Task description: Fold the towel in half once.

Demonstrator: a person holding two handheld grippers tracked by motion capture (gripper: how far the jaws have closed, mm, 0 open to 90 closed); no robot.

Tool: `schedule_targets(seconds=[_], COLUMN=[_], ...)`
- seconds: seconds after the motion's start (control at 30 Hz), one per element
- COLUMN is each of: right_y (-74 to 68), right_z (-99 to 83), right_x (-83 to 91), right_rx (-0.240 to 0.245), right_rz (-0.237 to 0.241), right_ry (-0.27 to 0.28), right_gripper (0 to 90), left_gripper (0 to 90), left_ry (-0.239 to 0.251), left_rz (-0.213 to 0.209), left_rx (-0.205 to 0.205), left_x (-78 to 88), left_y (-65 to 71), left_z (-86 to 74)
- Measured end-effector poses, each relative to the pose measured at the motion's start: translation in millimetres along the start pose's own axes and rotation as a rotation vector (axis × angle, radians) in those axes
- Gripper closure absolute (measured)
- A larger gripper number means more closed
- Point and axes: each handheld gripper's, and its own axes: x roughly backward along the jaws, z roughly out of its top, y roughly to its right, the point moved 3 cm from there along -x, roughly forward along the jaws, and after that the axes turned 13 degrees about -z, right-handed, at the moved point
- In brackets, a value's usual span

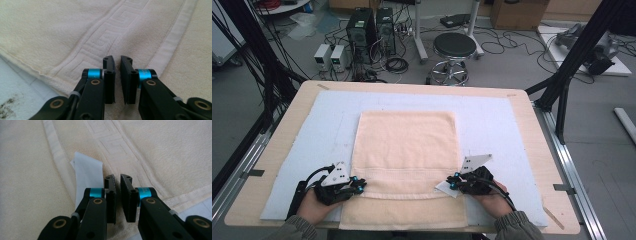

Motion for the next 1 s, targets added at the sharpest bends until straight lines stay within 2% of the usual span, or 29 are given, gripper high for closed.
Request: schedule_targets(seconds=[0.17,0.4,0.53,0.63,0.7,0.77,0.83,0.9,1.0], right_y=[1.6,4.5,1.4,-7.3,-15.9,-25.2,-32.5,-34.2,-27.2], right_z=[1.4,16.0,28.4,34.4,34.9,31.0,24.5,18.3,13.7], right_x=[3.4,23.3,40.9,57.2,68.3,77.3,81.4,81.0,73.1], right_rx=[-0.004,-0.006,0.006,0.034,0.047,0.047,0.033,0.031,-0.003], right_rz=[0.01,0.018,0.021,0.029,0.044,0.092,0.143,0.132,0.12], right_ry=[0.007,0.065,0.098,0.111,0.119,0.116,0.108,0.105,0.102], right_gripper=[85.1,85.4,85.4,85.5,85.3,80.2,73.8,69.4,66.9], left_gripper=[84.8,85.5,85.6,85.6,85.6,83.8,76.4,68.6,65.2], left_ry=[0.037,0.116,0.12,0.113,0.112,0.093,0.085,0.08,0.072], left_rz=[0.009,0.043,0.044,0.023,-0.01,-0.061,-0.096,-0.08,-0.07], left_rx=[0.014,-0.019,-0.048,-0.063,-0.07,-0.075,-0.067,-0.064,-0.048], left_x=[7.2,32.7,48.2,59.5,63.9,65.4,65.5,63.7,59.5], left_y=[0.4,7.3,18.1,31.5,43.9,55.6,63.0,63.7,56.7], left_z=[3.6,21.1,30.2,31.7,28.5,21.3,14.2,9.8,7.7])
